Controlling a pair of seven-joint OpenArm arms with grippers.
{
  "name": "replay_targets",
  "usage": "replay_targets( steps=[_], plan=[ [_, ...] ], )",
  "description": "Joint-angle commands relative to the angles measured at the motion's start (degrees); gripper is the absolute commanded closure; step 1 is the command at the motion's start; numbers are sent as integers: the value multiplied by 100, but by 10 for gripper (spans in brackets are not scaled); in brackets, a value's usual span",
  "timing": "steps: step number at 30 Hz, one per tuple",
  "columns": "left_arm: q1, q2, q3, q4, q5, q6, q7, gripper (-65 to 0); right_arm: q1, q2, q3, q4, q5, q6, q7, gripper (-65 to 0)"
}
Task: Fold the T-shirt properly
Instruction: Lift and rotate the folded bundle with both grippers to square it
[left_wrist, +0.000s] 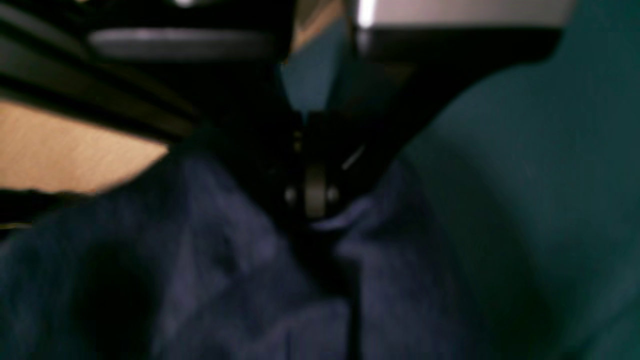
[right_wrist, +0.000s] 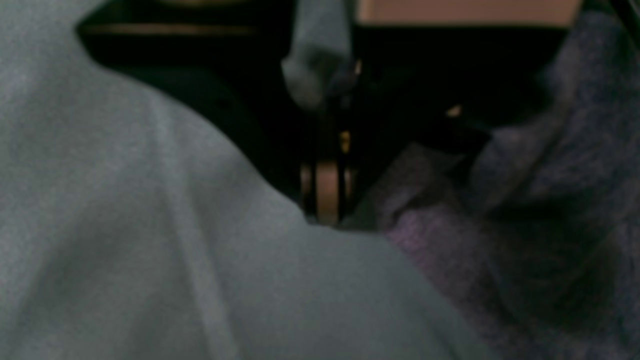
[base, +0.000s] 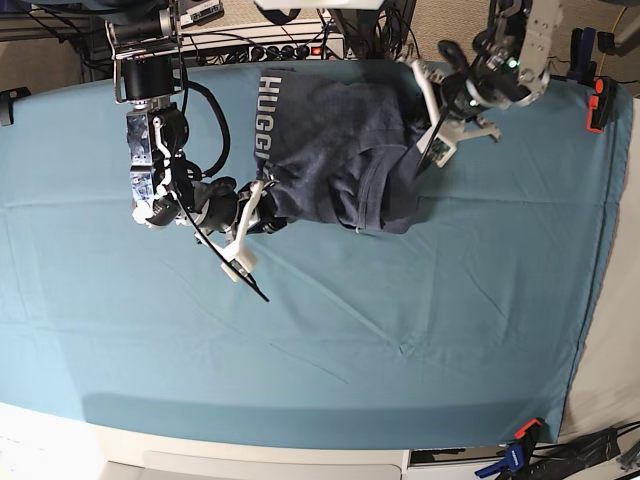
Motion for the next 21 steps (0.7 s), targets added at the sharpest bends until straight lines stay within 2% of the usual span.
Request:
replay_targets(
  steps=[1, 6, 14, 21],
  plan=[
    [-96, 74, 50, -138, -22, 13, -39, 0, -52, 125, 11, -72, -684, -184, -636, 0],
    [-599, 400, 173, -949, -28, -48, -46, 0, -94, 125, 11, -72, -452, -184, -800, 0],
    [-1272, 404, 227, -1154, -20, -68, -22, 0, -540, 125, 11, -72, -101, -66, -938, 0],
    [-1698, 404, 227, -1165, -13, -68, -50, 0, -1073, 122, 11, -52, 601, 151, -1115, 0]
  ],
)
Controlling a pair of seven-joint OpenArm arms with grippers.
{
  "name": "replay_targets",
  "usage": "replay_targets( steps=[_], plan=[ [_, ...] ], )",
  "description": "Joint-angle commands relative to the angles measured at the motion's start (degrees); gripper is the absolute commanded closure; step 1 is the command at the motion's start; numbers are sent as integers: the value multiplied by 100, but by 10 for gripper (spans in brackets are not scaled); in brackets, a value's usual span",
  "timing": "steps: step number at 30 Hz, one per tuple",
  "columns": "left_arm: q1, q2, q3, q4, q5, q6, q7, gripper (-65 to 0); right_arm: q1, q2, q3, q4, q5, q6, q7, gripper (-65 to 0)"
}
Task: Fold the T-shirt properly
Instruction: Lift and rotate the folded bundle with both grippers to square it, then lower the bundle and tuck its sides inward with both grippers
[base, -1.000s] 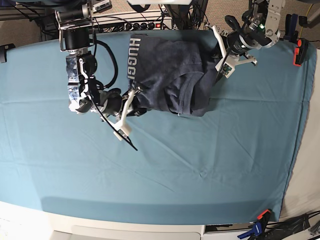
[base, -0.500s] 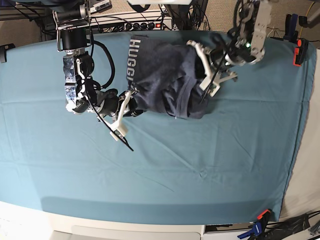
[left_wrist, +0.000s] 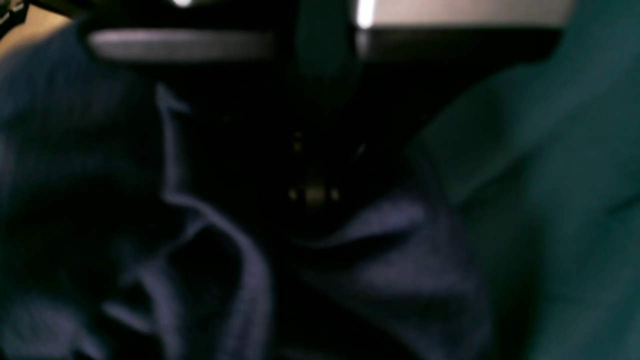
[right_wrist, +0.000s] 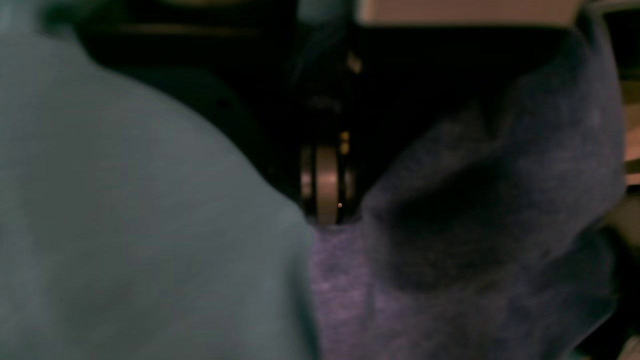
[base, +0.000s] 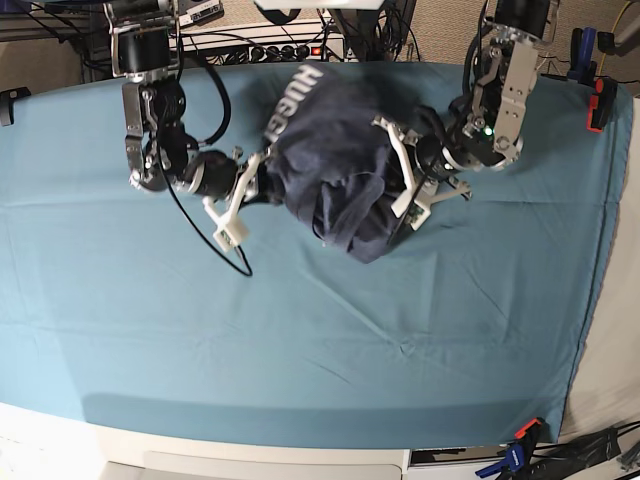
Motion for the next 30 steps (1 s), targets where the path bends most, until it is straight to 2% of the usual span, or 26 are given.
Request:
replay_targets(
  steps=[1, 13, 23, 26, 30],
  plan=[
    [-129, -33, -33, 66, 85, 61, -72, 0, -315, 22, -83, -79, -811, -63, -1196, 0],
    [-903, -33, -33, -216, 197, 63, -151, 0, -1187, -13, -87, 1174, -621, -22, -1270, 0],
    [-1071, -83, -33, -229, 214, 63, -101, 0, -1182, -13, -87, 1749, -643, -46, -1241, 0],
    [-1071, -151, -33, -229, 216, 70, -35, 0, -1161, -13, -87, 1749, -754, -55, -1185, 0],
    [-1071, -413, -35, -229, 219, 90, 131, 0, -1091, -9, -83, 1749, -1217, -291, -1016, 0]
  ],
)
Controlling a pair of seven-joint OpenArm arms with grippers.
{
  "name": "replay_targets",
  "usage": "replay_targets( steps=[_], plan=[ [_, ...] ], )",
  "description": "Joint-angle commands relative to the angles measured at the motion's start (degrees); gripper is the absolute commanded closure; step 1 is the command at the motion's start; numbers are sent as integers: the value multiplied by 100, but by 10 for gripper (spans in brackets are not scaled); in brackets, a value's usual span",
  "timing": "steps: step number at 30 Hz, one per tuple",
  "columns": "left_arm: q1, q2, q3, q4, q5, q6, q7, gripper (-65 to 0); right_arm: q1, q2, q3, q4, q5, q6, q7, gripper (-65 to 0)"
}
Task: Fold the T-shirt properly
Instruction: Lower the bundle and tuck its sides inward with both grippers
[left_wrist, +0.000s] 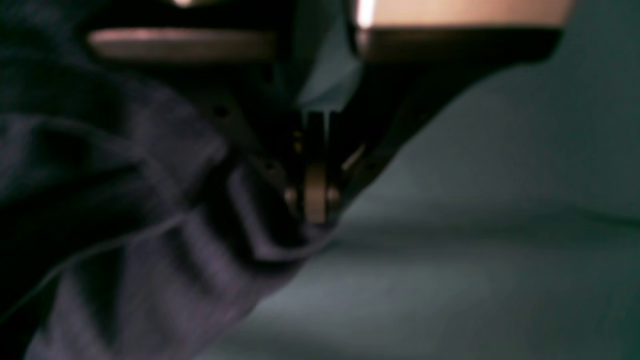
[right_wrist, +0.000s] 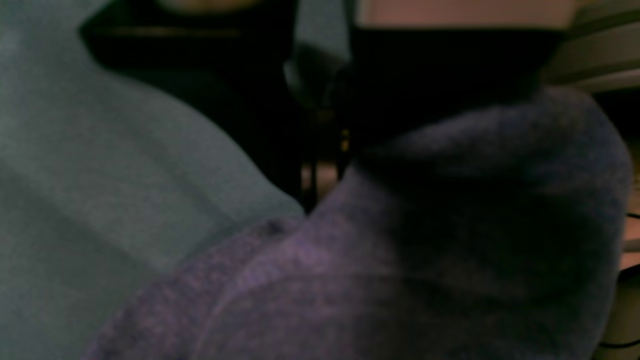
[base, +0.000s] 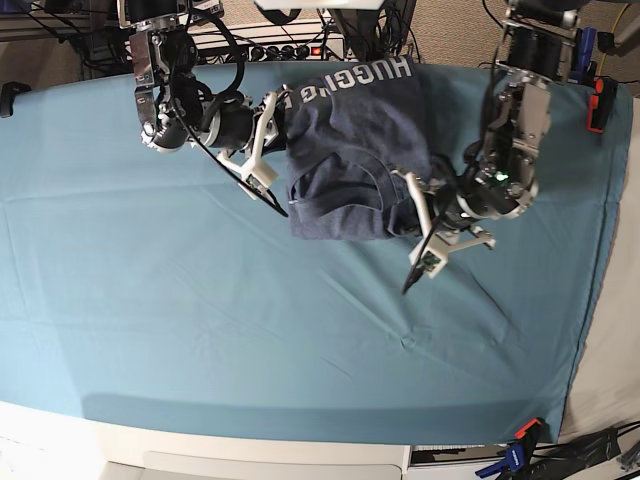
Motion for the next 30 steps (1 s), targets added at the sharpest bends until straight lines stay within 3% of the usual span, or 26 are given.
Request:
replay_targets(
  steps=[1, 5, 8, 14, 20, 26, 30],
  plan=[
    [-107, -144, -31, 81, -37, 44, -33, 0, 33, 66, 7, -13, -721, -197, -326, 0],
    [-92, -522, -33, 81, -42, 284, 83, 0, 267, 66, 7, -13, -1086, -466, -127, 0],
    [-59, -708, -33, 81, -44, 278, 153, 0, 483, 63, 7, -13, -1097, -501, -118, 0],
    [85, -796, -33, 83, -118, 278, 365, 0, 737, 66, 7, -13, -1078, -501, -151, 0],
    [393, -949, -33, 92, -590, 168, 664, 0, 726, 66, 7, -13, -1078, -501, -293, 0],
    [800, -911, -33, 133, -1091, 17, 688, 0, 730, 63, 7, -13, -1069, -501, -293, 0],
    [909, -658, -33, 170, -1266, -120, 673, 0, 728, 66, 7, -13, -1036, -501, -297, 0]
  ],
)
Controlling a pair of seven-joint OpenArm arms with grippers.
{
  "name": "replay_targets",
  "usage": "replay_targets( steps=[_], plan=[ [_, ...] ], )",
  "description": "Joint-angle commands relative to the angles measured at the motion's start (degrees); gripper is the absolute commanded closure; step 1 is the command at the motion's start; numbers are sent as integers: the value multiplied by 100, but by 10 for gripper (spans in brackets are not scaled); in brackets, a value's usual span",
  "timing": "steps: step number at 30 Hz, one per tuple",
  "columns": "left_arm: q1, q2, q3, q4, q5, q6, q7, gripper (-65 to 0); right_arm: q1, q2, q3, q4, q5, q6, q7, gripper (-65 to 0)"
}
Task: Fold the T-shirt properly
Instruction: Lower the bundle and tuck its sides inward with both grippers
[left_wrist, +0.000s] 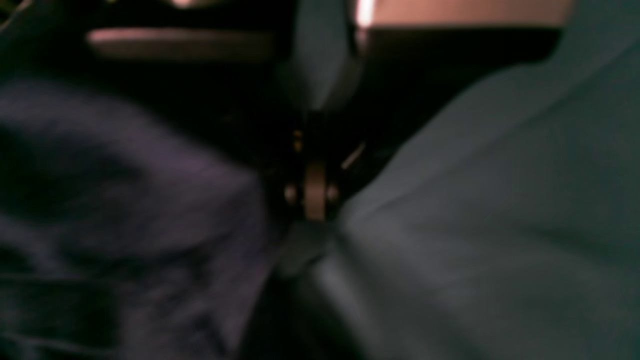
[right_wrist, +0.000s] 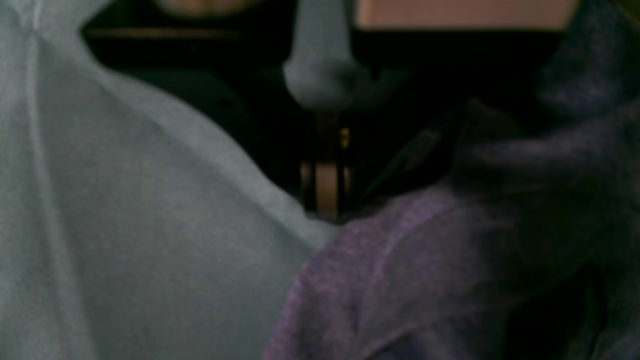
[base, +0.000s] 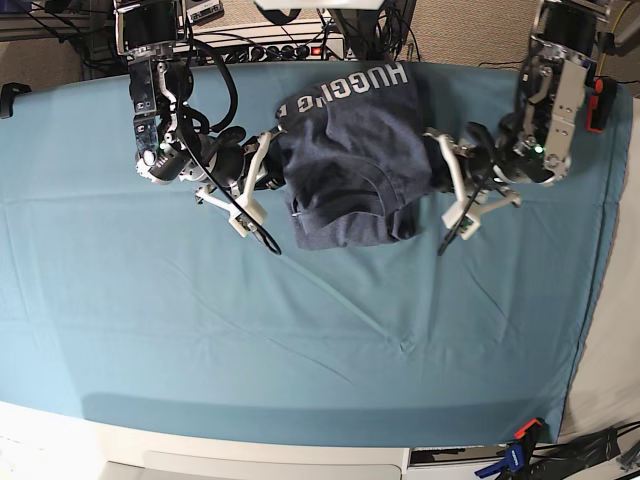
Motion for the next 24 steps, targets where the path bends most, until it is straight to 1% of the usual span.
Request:
replay_targets(
  steps=[1, 6, 10, 13, 16, 24],
  plan=[
    [52, 81, 50, -20, -13, -76, 332, 0, 2, 63, 17, 15, -144, -42, -243, 0],
    [-28, 553, 52, -20, -11, -81, 256, 0, 0, 63, 17, 15, -153, -42, -323, 0],
    [-162, 822, 55, -22, 79, -83, 151, 0, -15, 63, 17, 15, -114, -44, -431, 0],
    [-269, 975, 55, -22, 186, -83, 92, 0, -122, 63, 15, 15, 179, -42, -487, 0],
    [-382, 1062, 55, -22, 260, -81, 57, 0, -306, 61, 15, 15, 404, -37, -514, 0],
    [-643, 1080, 55, -28, 468, -76, -92, 0, -656, 61, 15, 15, 439, -31, -518, 0]
  ],
)
